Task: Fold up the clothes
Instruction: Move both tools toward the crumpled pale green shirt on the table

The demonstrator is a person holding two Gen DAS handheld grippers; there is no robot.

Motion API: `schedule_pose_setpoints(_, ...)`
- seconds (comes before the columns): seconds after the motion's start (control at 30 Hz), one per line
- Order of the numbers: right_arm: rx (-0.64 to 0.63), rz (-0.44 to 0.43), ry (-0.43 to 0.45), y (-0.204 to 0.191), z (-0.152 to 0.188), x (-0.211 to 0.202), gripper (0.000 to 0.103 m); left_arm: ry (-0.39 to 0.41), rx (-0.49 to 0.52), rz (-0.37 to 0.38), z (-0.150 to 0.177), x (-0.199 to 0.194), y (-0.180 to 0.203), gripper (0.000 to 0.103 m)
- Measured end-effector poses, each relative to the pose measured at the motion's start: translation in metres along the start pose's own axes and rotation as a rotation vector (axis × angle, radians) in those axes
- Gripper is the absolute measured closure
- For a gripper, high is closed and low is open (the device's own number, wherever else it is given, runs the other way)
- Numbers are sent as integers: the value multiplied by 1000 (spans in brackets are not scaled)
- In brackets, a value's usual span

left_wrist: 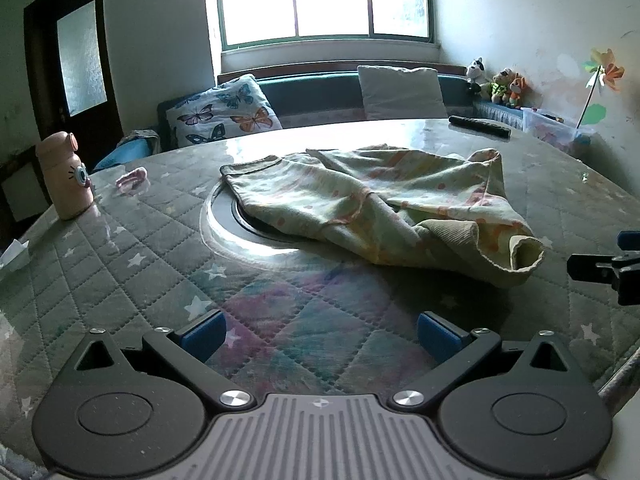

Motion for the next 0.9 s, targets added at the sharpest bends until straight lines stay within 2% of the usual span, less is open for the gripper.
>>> schedule_pose_setpoints(0.13,1,2,-3,8,3,-1,0,-8,-2,4,1,1,0,0)
schedule_pose_setpoints(0.9,-25,-38,-67,-22,3,6,0,-44,51,7,3,4,19,0)
Point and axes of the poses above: each gripper's, at about its wrist camera, not at the fingertips, and x roughly the way its jaws point, y to its right, z to its underside, the point moved 2 cm from there along x, roughly the way its jaws point, and after that the axes turned 3 degrees about -z, right-handed, at the moved point
